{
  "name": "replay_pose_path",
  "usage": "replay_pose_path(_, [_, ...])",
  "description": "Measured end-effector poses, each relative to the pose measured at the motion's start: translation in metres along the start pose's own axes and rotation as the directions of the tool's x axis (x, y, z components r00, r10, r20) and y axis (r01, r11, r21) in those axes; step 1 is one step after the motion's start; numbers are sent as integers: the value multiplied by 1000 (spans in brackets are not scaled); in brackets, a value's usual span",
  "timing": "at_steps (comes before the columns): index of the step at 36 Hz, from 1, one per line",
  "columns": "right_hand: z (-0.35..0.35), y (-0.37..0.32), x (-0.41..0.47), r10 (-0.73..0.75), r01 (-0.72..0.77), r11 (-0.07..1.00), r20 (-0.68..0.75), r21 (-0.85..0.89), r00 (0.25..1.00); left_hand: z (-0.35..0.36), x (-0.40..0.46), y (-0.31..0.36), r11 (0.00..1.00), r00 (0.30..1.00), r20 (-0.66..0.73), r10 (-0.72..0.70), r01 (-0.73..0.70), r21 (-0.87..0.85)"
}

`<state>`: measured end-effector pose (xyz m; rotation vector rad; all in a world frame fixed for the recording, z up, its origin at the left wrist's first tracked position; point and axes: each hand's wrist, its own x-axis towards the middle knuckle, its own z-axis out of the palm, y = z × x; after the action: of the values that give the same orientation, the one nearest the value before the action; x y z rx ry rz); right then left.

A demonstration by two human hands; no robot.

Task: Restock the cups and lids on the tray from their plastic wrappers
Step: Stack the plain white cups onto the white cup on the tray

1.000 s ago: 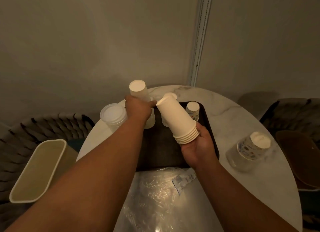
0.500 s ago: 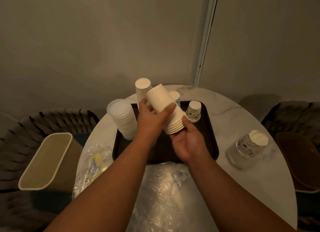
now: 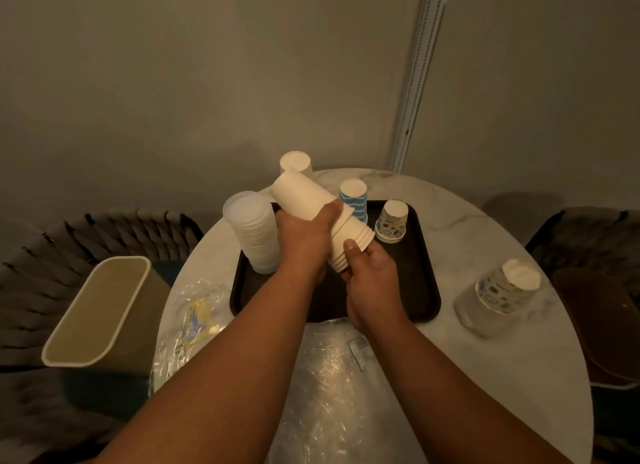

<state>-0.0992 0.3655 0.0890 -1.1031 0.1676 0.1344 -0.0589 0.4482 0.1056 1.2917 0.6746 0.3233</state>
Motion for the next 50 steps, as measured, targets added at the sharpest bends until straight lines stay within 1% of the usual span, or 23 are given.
replay_pose_path(3, [-3, -3, 0, 53, -53, 992, 8, 116, 999, -1, 0, 1, 998, 999, 21, 27, -28, 48])
replay_pose_path(5, [-5, -3, 2, 94, -94, 978, 10, 186, 996, -4, 2, 5, 999, 1000, 6, 27, -27, 28])
replay_pose_path(7, [-8, -1, 4, 154, -147, 955, -6, 258, 988, -6, 7, 11, 998, 998, -18, 62, -62, 2])
replay_pose_path(8, [-10, 0, 5, 197, -180, 937, -25, 299, 980, -6, 10, 14, 996, 996, -13, 92, -92, 16])
replay_pose_path(11, [-15, 1, 12, 295, -240, 872, -68, 426, 953, -8, 14, 28, 973, 983, 33, 180, -183, 140])
replay_pose_path(13, [-16, -1, 17, 317, -243, 851, -86, 466, 945, -11, 22, 40, 947, 965, 15, 262, -260, 189])
replay_pose_path(17, [-23, -7, 24, 346, -242, 811, -103, 533, 933, -15, 43, 66, 906, 923, -55, 382, -362, 219])
replay_pose_path(20, [-25, -9, 29, 359, -246, 792, -99, 559, 928, -10, 57, 72, 865, 893, -59, 446, -413, 286])
replay_pose_path(23, [-25, -8, 34, 364, -259, 784, -80, 564, 928, 0, 69, 70, 841, 880, -50, 472, -432, 326])
replay_pose_path(29, [-29, -5, 43, 374, -274, 782, -69, 560, 925, 14, 85, 51, 804, 895, 18, 445, -409, 432])
replay_pose_path(35, [-35, -2, 46, 368, -280, 785, -53, 553, 928, 16, 96, 24, 809, 933, 20, 358, -321, 493])
replay_pose_path(42, [-40, -3, 47, 347, -269, 808, -54, 524, 936, 14, 101, -4, 823, 960, 6, 281, -244, 512])
replay_pose_path(50, [-41, -10, 45, 328, -253, 813, -54, 524, 943, 18, 93, -4, 859, 980, -49, 194, -145, 491])
